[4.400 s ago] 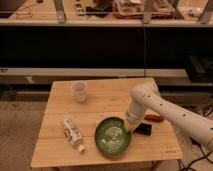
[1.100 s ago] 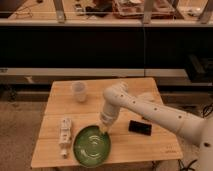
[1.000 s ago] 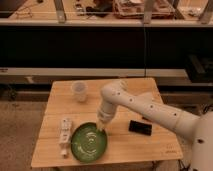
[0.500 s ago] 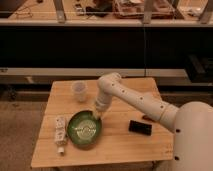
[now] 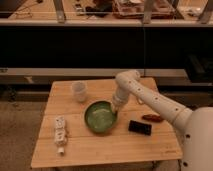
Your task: Drag the ceramic bowl in a circle
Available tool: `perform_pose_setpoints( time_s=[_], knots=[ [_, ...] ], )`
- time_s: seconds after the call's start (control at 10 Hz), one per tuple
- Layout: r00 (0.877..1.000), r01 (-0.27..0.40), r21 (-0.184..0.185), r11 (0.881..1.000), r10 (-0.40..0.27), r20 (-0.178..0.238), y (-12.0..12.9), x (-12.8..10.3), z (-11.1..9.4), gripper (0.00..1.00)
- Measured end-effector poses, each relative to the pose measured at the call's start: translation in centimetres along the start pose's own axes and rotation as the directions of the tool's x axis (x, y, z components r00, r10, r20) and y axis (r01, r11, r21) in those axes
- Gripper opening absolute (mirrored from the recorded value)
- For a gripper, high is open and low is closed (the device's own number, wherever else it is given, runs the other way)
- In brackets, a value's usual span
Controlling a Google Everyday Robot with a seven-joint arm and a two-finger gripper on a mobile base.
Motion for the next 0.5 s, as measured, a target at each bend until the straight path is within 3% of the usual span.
perform_pose_setpoints(
  time_s=[0.1,0.2,0.4,0.5],
  knots=[
    [0.998,-0.067,0.008,0.998,0.067,-0.021,0.6,-0.6,-0.5,0.00],
    [0.984,-0.169,0.020,0.985,0.169,-0.046,1.0,-2.1,-1.0,0.00],
    [0.959,-0.278,0.028,0.960,0.279,-0.059,0.6,-5.3,-1.1,0.00],
    [0.944,-0.324,0.021,0.946,0.324,-0.054,-0.1,-8.0,-0.9,0.00]
  ],
)
